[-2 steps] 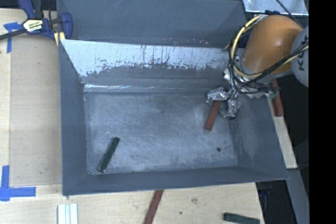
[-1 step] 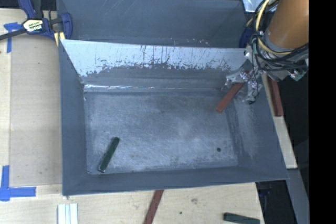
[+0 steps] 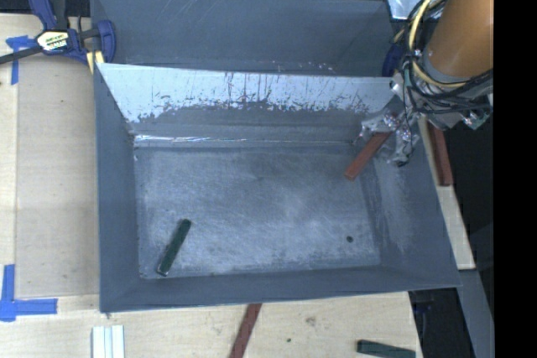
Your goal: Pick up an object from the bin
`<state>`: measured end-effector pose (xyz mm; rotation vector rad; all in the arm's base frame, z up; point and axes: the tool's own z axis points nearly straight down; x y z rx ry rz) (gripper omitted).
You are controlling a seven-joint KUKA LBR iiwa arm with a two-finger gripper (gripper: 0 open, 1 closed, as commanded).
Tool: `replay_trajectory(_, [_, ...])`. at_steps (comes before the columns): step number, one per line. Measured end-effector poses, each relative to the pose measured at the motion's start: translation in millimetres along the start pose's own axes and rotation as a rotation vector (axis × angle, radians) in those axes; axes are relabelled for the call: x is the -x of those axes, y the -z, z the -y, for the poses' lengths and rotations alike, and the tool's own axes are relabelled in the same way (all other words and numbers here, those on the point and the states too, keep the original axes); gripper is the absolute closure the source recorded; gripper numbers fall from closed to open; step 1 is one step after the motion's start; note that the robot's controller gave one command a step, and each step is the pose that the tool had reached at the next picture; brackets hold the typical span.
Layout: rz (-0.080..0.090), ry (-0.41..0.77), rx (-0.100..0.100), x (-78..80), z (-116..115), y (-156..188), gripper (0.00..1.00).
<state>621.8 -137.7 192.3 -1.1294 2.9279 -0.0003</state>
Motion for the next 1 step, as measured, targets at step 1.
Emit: replay_trajectory(1, [0.002, 0.535, -0.003, -16.5, -12.6, 121.3, 1.00])
